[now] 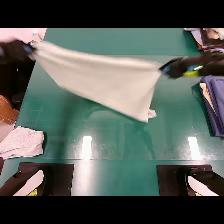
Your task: Fold the shirts.
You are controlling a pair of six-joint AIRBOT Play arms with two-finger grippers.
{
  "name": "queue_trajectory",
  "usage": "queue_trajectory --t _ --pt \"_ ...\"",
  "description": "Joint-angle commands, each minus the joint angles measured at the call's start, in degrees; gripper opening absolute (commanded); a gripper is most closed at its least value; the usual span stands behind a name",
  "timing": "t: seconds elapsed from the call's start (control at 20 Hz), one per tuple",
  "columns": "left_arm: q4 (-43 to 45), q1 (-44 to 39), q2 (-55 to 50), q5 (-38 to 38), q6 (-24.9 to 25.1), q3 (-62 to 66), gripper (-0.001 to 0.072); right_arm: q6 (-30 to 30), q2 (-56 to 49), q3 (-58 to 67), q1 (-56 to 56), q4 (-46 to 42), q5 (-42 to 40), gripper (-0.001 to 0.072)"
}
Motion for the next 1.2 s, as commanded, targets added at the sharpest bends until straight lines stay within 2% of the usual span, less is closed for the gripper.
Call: queue_trajectory --t 0.0,0.15,0.35,0.45,0.55,0.75,0.9,1.0,1.15 --pt "0.2 0.0 9.0 0.2 -0.5 11.1 0.0026 0.1 8.0 9.5 -4.1 -3.4 0.4 0.0014" --pt "-0.3 0.0 12.1 0.5 -0.8 19.4 0.0026 0.1 12.6 14.6 -8.0 -3.3 0.5 0.0013" --pt "-5.8 0.0 12.3 1.7 -2.1 27.8 0.0026 1.0 15.0 19.3 -12.4 -3.2 2.9 0.0013" --pt "-5.7 0.0 11.9 2.0 -2.1 28.0 0.0026 2.7 13.9 21.7 -14.7 -3.2 6.3 0.0013" --pt "-4.9 0.0 8.9 -0.7 -2.3 28.0 0.0026 4.8 10.3 25.0 -16.5 -3.2 11.6 0.0013" --pt "-1.5 -1.7 -4.5 -13.4 -4.3 28.0 0.0025 7.6 -2.1 28.0 -14.6 -3.5 19.0 0.0013" --pt "9.0 -8.8 -17.9 -23.5 -6.2 28.0 0.0025 9.0 -13.3 28.0 -10.6 -10.6 22.6 0.0013" --pt "15.8 -14.3 -26.3 -22.9 -6.5 26.1 0.0026 9.0 -21.1 28.0 -8.4 -14.8 22.9 0.0013" --pt "17.4 -17.7 -37.0 -15.8 -6.5 20.9 0.0027 8.9 -31.2 28.0 -7.0 -15.1 21.6 0.0013"
